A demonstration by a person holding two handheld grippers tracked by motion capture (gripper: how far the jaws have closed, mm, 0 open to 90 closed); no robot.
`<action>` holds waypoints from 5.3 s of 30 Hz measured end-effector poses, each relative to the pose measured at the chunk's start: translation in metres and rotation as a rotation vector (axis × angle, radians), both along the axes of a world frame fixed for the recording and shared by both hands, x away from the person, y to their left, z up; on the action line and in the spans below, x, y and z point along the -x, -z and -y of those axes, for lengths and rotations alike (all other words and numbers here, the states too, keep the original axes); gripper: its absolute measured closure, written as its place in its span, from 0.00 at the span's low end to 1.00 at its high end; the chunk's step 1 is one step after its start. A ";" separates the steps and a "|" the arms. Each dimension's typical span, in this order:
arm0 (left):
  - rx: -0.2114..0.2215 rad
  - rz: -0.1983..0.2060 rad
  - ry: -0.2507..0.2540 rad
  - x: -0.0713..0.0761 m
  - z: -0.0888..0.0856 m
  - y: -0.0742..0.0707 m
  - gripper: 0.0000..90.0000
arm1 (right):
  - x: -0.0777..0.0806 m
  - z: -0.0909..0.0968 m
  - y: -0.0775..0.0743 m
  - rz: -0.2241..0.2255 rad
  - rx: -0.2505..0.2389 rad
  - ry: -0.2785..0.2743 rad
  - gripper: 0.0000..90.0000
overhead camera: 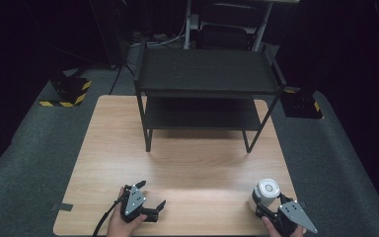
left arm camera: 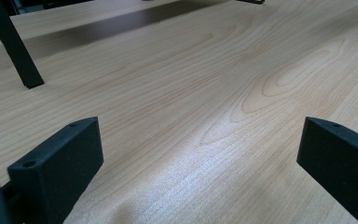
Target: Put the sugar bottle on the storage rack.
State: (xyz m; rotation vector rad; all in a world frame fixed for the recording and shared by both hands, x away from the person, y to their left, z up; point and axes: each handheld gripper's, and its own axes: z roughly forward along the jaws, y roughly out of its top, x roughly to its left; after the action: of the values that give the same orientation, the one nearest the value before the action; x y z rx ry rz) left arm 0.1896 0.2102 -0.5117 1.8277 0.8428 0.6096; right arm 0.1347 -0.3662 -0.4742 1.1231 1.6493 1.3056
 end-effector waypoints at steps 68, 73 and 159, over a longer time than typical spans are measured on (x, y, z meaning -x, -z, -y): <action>0.010 -0.021 0.018 -0.004 -0.004 -0.001 0.01 | -0.218 -0.140 -0.112 0.116 -0.035 -0.125 0.33; 0.011 -0.023 0.020 -0.004 -0.004 -0.002 0.01 | -0.228 -0.146 -0.103 0.147 -0.050 -0.109 0.32; 0.005 -0.003 0.008 0.000 -0.002 0.000 0.01 | -0.091 -0.039 0.008 0.123 -0.022 -0.294 0.00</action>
State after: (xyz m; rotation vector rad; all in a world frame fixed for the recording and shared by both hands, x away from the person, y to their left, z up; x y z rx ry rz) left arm 0.1899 0.2126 -0.5118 1.8270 0.8382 0.5987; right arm 0.2259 -0.3272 -0.4821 0.8158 1.7576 1.5477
